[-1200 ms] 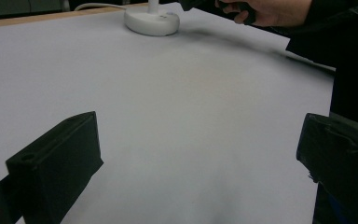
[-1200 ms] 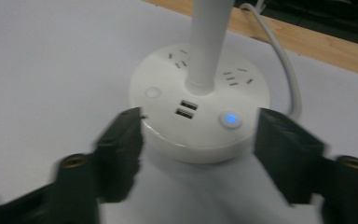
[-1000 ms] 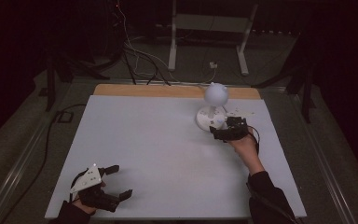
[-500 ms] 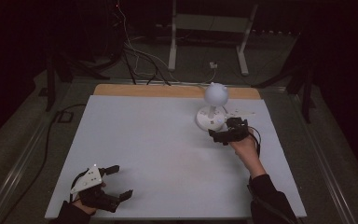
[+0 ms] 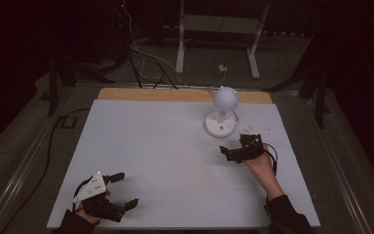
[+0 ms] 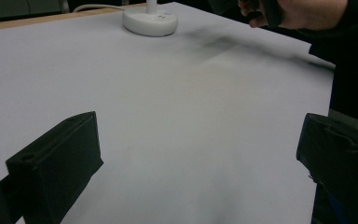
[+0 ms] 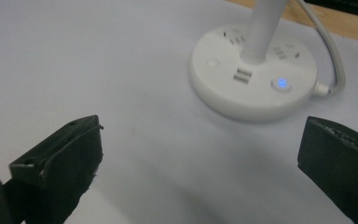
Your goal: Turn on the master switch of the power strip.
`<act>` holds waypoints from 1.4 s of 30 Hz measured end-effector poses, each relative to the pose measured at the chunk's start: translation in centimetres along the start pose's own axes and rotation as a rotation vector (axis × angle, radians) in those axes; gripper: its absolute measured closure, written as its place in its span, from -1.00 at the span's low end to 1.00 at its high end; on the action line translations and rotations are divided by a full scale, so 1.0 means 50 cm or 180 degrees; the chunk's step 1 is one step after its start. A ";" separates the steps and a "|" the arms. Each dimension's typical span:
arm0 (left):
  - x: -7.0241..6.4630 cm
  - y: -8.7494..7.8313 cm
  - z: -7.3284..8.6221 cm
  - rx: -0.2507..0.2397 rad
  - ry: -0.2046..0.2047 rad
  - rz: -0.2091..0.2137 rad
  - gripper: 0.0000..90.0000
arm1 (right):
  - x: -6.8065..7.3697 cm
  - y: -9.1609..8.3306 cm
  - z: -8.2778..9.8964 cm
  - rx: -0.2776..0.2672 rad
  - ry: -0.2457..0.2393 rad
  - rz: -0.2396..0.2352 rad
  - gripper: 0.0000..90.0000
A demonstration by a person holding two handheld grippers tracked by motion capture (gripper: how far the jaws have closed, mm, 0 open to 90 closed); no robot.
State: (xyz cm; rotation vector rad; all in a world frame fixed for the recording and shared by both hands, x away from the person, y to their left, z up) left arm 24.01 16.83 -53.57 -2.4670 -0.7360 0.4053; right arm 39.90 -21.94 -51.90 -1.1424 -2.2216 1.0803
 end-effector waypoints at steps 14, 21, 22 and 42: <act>-0.003 0.001 -0.001 0.0006 -0.0001 0.0015 -0.99 | 0.017 -0.015 0.104 0.0156 -0.0154 -0.0031 -1.00; -0.003 0.000 -0.001 -0.0001 -0.0002 0.0019 -0.99 | 0.023 -0.025 0.140 0.0240 -0.0212 -0.0053 -1.00; -0.003 0.001 -0.001 -0.0003 -0.0006 0.0018 -0.99 | 0.023 -0.028 0.145 0.0243 -0.0214 -0.0053 -1.00; -0.005 0.001 0.000 0.0008 0.0016 0.0024 -0.99 | 0.041 -0.096 0.247 0.0309 -0.0288 -0.0145 -1.00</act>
Point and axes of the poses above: each handheld gripper's, and its own axes: y roughly forward along the jaws, z roughly out of its underside, x roughly to its left, the point moved 6 cm from there along y, roughly forward along the jaws, and after that the axes turned 14 degrees about x, right-handed, at the moved point
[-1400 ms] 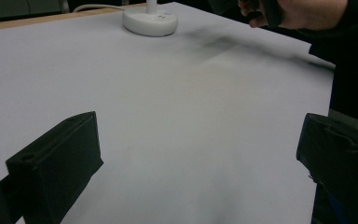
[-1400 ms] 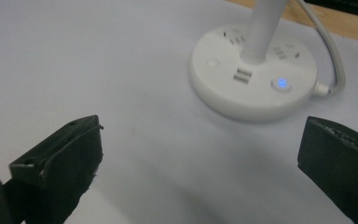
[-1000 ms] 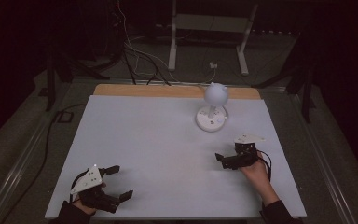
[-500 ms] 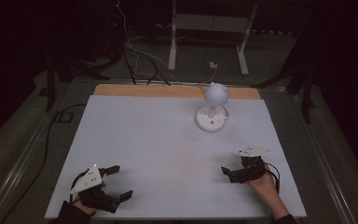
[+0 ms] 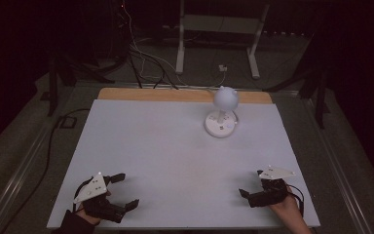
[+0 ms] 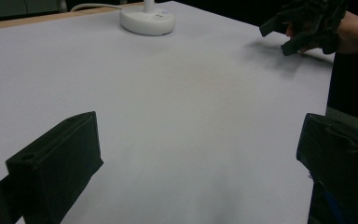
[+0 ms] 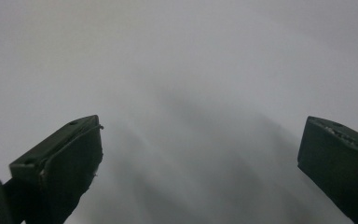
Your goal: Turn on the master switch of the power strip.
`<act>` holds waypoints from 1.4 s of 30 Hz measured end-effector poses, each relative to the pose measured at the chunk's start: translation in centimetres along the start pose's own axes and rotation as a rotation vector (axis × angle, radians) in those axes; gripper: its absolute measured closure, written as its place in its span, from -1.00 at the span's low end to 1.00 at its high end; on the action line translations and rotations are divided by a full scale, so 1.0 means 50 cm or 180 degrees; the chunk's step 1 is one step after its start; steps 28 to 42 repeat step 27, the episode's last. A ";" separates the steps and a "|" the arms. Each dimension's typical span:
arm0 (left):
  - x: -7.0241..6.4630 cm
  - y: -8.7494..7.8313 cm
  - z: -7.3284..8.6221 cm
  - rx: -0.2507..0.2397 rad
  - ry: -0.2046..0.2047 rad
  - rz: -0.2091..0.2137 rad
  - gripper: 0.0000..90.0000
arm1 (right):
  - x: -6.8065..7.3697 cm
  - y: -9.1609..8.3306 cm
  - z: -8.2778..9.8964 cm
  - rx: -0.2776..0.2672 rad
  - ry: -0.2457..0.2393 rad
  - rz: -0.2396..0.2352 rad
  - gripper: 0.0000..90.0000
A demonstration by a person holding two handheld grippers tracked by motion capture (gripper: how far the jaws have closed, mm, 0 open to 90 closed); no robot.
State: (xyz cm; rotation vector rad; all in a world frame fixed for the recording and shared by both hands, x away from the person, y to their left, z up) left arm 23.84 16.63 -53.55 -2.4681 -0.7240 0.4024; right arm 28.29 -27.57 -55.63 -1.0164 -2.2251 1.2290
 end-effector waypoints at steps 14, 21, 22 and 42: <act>-0.001 0.001 0.001 0.0021 0.0010 -0.0017 -0.99 | -0.005 -0.032 0.084 0.0150 0.0019 0.0035 -1.00; -0.001 0.001 0.002 0.0024 0.0005 -0.0016 -0.99 | -0.006 -0.030 0.085 0.0166 -0.0028 0.0088 -1.00; -0.001 0.000 0.001 0.0019 0.0004 -0.0016 -0.99 | -0.006 -0.030 0.084 0.0158 -0.0032 0.0081 -1.00; -0.001 0.002 0.001 0.0025 0.0003 -0.0015 -0.99 | -0.007 -0.032 0.083 0.0150 -0.0042 0.0091 -1.00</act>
Point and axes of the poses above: each handheld gripper's, and its own axes: y roughly forward along the jaws, z roughly out of its underside, x roughly to its left, the point moved 6 cm from there along y, roughly forward along the jaws, and after that the axes turned 14 degrees about x, right-handed, at the moved point
